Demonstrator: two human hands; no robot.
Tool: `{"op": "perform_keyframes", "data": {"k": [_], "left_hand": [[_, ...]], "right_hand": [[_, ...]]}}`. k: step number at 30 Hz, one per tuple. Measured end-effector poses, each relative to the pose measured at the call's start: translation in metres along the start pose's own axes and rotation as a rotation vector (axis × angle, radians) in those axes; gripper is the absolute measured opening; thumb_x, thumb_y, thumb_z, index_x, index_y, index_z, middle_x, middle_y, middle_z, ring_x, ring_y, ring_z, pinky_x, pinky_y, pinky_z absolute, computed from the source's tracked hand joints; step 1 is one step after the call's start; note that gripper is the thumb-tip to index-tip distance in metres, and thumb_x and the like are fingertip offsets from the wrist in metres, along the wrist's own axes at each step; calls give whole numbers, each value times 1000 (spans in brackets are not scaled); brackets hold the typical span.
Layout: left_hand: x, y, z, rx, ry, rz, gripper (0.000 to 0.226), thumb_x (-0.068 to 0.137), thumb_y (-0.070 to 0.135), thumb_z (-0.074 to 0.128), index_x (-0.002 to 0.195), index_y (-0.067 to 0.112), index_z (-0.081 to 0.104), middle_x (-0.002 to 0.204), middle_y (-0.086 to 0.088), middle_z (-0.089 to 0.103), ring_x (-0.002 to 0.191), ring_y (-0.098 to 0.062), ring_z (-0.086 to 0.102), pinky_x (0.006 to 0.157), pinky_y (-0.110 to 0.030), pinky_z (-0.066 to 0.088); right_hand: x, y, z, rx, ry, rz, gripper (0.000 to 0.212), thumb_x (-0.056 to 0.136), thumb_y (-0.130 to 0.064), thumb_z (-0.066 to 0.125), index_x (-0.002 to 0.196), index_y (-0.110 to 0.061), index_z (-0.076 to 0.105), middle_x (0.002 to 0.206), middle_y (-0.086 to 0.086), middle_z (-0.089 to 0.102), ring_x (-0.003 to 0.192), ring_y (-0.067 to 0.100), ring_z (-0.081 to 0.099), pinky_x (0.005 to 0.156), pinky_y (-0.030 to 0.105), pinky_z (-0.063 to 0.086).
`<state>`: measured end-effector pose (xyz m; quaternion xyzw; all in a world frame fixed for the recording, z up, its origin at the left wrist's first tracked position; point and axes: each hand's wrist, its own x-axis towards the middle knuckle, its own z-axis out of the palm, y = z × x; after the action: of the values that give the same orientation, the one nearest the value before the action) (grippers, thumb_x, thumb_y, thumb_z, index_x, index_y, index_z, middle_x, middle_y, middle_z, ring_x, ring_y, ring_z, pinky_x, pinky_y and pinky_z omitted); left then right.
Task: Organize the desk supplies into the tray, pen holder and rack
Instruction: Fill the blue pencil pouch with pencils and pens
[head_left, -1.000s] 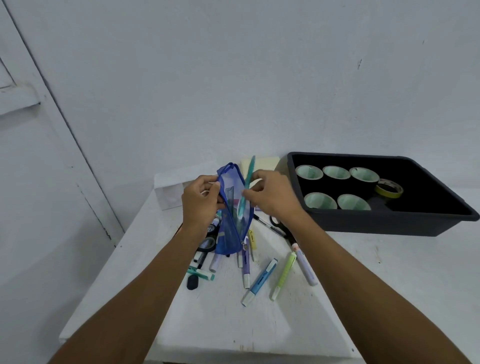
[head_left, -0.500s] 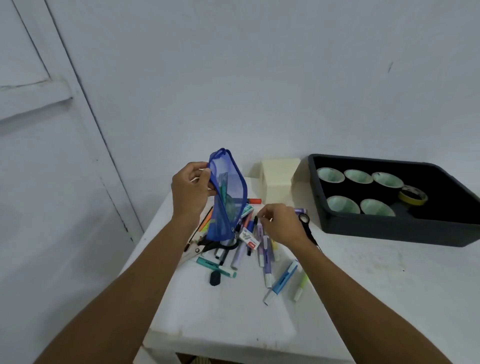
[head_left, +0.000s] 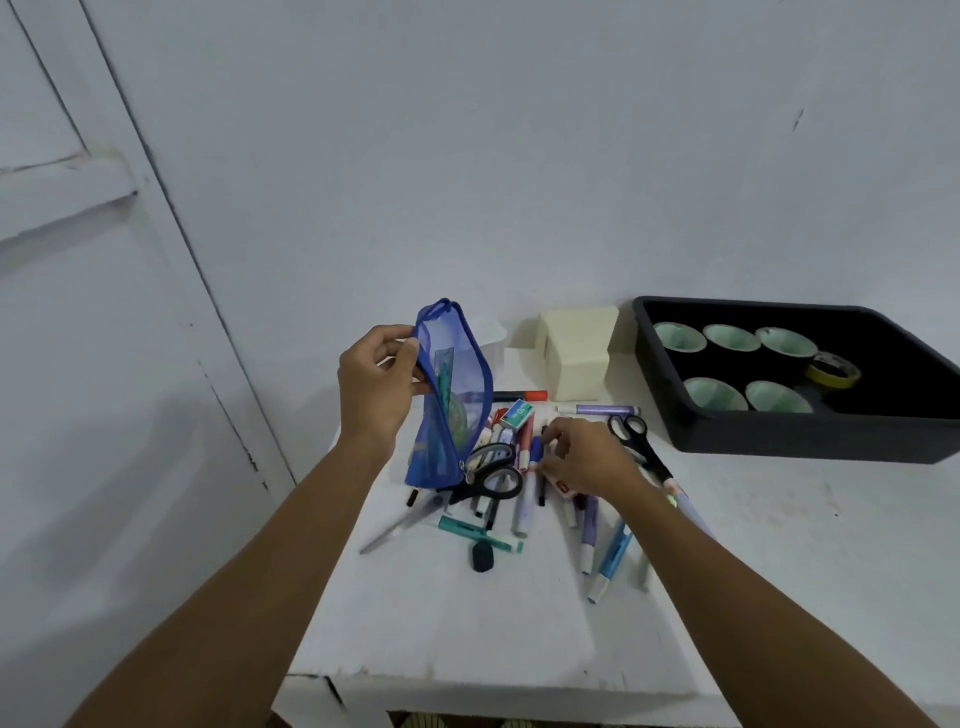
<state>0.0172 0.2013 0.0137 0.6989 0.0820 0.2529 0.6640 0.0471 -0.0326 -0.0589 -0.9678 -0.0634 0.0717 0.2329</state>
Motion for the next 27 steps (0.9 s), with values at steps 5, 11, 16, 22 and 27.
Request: {"op": "perform_keyframes", "data": {"k": [5, 11, 16, 22, 27], "left_hand": [[6, -6, -10, -9, -19, -14, 13, 95, 10, 58, 104, 7, 66, 85, -9, 69, 63, -17, 65, 58, -32, 60], [10, -11, -19, 2, -22, -26, 14, 94, 10, 57, 105, 7, 66, 84, -8, 69, 63, -16, 65, 60, -34, 60], [13, -14, -29, 11, -23, -22, 13, 95, 11, 57, 104, 8, 66, 88, -10, 69, 67, -21, 67, 60, -35, 61], [21, -8, -46, -9, 3, 1, 11, 95, 11, 58, 103, 11, 66, 86, -8, 70, 69, -21, 68, 60, -34, 60], [26, -8, -67, -1, 48, 1, 12, 95, 11, 57, 103, 11, 66, 85, -8, 69, 67, -20, 67, 59, -32, 60]], "right_hand": [[-5, -6, 4, 0, 148, -57, 18, 90, -32, 62, 107, -27, 64, 104, -3, 65, 86, 10, 58, 75, 29, 52], [-12, -44, 29, 12, 24, -70, 56, 78, -52, 69, 127, -30, 52, 113, -2, 67, 100, 19, 62, 83, 37, 53], [-11, -53, 32, 233, 34, -77, 56, 78, -28, 78, 129, -28, 55, 115, -1, 66, 93, 13, 60, 80, 21, 44], [1, -79, 24, 522, 71, -169, 41, 93, 0, 53, 128, -21, 61, 102, 4, 64, 77, 15, 60, 69, 18, 49], [24, -104, 32, 557, 97, -121, 29, 94, -7, 59, 122, -15, 58, 102, 11, 68, 87, 24, 66, 66, 25, 52]]}}
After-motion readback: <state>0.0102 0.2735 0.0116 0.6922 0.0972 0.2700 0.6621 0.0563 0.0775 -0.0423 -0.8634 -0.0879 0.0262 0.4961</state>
